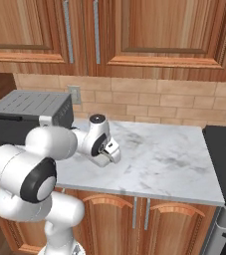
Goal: Take the potato and lime out of the freezer and place them in the tupperware container on the counter. Then put the tupperware containing the vegetables back in the freezer.
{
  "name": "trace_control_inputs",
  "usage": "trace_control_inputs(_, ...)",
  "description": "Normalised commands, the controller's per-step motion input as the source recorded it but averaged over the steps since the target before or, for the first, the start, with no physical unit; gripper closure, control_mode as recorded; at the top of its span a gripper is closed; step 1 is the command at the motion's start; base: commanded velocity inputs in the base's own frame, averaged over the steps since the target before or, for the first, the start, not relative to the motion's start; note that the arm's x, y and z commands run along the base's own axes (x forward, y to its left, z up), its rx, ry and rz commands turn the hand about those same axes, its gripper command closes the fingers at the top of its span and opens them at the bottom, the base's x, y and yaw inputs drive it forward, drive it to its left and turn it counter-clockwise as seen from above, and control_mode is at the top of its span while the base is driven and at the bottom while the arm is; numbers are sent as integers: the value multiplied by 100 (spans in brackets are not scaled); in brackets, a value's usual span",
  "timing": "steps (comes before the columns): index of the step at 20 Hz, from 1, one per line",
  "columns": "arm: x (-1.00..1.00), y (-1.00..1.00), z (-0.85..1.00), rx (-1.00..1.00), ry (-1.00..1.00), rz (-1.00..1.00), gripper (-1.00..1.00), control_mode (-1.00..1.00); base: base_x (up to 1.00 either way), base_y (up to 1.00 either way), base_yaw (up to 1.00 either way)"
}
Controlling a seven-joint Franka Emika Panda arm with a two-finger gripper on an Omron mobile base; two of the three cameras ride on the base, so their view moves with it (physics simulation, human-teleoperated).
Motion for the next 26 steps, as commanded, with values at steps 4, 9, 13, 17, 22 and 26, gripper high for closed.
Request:
trace_control_inputs(4, 15, 0, -32, 0, 0, 0, -100, -100, 0, 0, 0)
trace_control_inputs(9, 22, 0, -31, 0, 1, 0, -100, -100, 0, 0, 0)
trace_control_inputs(13, 24, 0, -29, 0, 4, 0, -100, -100, 0, 0, 0)
trace_control_inputs(17, 29, 0, -26, 0, 5, 0, -100, -100, 0, 0, 0)
trace_control_inputs(22, 28, 0, -27, 0, 8, 0, -100, -100, 0, 0, 0)
trace_control_inputs(26, 11, 0, -25, 0, 7, 0, 100, -100, 0, 0, 0)
